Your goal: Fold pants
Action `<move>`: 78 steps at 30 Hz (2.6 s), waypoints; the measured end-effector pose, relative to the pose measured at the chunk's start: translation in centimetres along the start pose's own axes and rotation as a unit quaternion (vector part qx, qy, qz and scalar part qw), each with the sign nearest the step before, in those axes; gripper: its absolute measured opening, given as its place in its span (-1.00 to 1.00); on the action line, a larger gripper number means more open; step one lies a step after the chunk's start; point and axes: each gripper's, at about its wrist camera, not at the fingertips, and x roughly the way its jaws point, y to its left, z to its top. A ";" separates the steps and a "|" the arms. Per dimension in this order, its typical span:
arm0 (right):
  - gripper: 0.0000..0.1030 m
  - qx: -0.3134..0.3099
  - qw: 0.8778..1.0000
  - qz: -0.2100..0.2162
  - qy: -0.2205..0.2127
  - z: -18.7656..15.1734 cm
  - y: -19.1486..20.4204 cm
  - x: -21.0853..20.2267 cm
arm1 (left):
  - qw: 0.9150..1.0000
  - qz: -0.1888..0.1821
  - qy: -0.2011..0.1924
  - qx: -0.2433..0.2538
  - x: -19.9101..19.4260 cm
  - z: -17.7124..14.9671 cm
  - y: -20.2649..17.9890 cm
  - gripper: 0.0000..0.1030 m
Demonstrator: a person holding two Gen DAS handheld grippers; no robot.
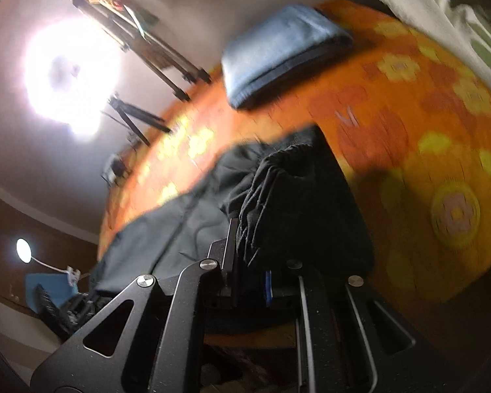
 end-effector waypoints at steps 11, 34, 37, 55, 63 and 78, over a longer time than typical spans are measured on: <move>-0.79 0.009 0.999 -0.046 0.019 -2.8 -3.2 1.4 | 0.999 -0.021 0.035 0.034 1.7 -3.1 -3.0 -0.98; -0.15 -0.127 0.972 -0.187 -0.068 -3.0 3.4 -2.0 | 0.991 -0.049 -0.001 -0.120 -3.1 -4.1 2.3 -0.32; -0.15 -0.171 0.969 -0.163 -0.076 -2.8 7.3 -2.6 | 0.984 -0.019 -0.015 -0.176 -4.7 -4.7 6.3 -0.32; -0.15 -0.442 0.894 0.037 0.060 -12.7 29.4 8.9 | 0.805 0.137 -0.017 -0.577 -9.2 -24.3 33.0 -0.32; -0.14 -0.500 0.855 0.087 0.103 -14.9 38.6 14.9 | 0.775 0.111 0.004 -0.622 -6.9 -28.0 35.5 -0.32; 0.04 -0.567 0.771 0.194 0.215 -23.4 62.1 35.1 | 0.755 0.105 -0.011 -0.648 -5.5 -29.6 37.4 -0.32</move>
